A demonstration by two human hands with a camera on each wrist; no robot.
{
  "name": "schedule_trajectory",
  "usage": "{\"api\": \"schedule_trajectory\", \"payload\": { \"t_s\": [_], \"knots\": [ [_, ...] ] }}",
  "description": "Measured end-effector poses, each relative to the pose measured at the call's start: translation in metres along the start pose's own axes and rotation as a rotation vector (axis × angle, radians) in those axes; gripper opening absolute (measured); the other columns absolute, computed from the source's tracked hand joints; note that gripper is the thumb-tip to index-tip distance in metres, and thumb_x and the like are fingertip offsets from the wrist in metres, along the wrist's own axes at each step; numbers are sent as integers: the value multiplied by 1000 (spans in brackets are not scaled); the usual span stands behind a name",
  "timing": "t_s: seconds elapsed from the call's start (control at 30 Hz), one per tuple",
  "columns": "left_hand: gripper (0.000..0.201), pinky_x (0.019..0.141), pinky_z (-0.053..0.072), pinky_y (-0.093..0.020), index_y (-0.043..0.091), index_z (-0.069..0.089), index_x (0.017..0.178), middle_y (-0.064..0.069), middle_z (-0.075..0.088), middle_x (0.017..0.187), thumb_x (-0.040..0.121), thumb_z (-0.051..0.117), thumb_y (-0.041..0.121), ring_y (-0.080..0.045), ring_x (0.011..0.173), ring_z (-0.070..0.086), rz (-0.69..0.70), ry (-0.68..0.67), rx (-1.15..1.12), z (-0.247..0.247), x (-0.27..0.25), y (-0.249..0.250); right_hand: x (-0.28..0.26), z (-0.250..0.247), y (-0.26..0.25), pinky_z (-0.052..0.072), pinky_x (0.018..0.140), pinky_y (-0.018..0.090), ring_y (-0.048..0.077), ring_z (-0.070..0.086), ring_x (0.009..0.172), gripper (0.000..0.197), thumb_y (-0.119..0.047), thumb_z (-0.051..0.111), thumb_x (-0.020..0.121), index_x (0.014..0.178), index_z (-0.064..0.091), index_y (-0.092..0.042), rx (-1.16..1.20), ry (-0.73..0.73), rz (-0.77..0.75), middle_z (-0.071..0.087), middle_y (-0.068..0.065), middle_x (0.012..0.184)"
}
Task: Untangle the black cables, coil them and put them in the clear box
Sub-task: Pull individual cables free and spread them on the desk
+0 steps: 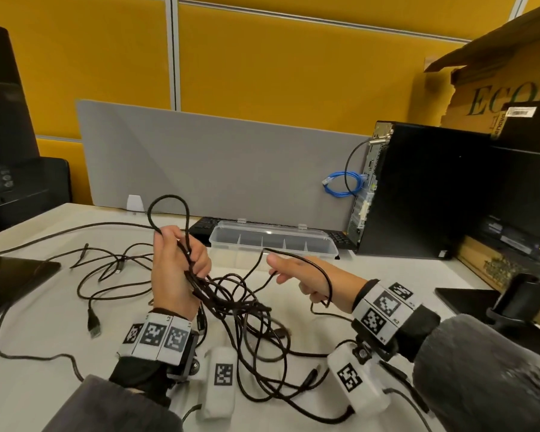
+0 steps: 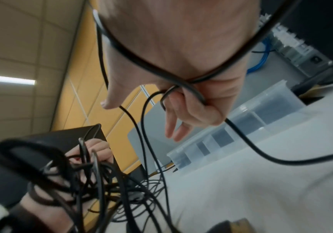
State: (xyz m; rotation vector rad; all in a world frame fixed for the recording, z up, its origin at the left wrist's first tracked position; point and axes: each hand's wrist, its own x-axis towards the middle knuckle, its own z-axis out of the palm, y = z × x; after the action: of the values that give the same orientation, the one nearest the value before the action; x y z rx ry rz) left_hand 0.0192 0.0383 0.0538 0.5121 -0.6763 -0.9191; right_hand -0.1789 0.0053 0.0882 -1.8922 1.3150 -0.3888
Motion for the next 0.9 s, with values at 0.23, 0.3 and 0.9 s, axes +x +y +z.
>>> {"api": "schedule_trajectory", "payload": {
  "t_s": [0.23,0.3,0.9],
  "knots": [
    [37,42,18,-21,19,36,70,4,32,50,97,25,42,-7,37,25,-168,-198,-182,3,0,0,2,6,-13,31,49,19,11,47,69,48,-55,67,74,116,61,-32,155,-44,-108,62,-7,99],
    [36,41,17,-21,19,36,68,4,32,49,94,27,42,-7,36,24,-185,-222,-215,5,-1,0,7,13,-14,27,47,21,10,43,64,45,-46,72,75,116,62,-32,132,-65,-123,58,-4,86],
    [53,68,56,-38,28,52,117,-11,69,98,72,73,9,-19,82,68,-538,-360,471,13,-15,-7,-1,-15,-22,39,37,10,9,62,45,15,-11,53,93,86,62,-2,419,263,-312,59,16,71]
  ]
}}
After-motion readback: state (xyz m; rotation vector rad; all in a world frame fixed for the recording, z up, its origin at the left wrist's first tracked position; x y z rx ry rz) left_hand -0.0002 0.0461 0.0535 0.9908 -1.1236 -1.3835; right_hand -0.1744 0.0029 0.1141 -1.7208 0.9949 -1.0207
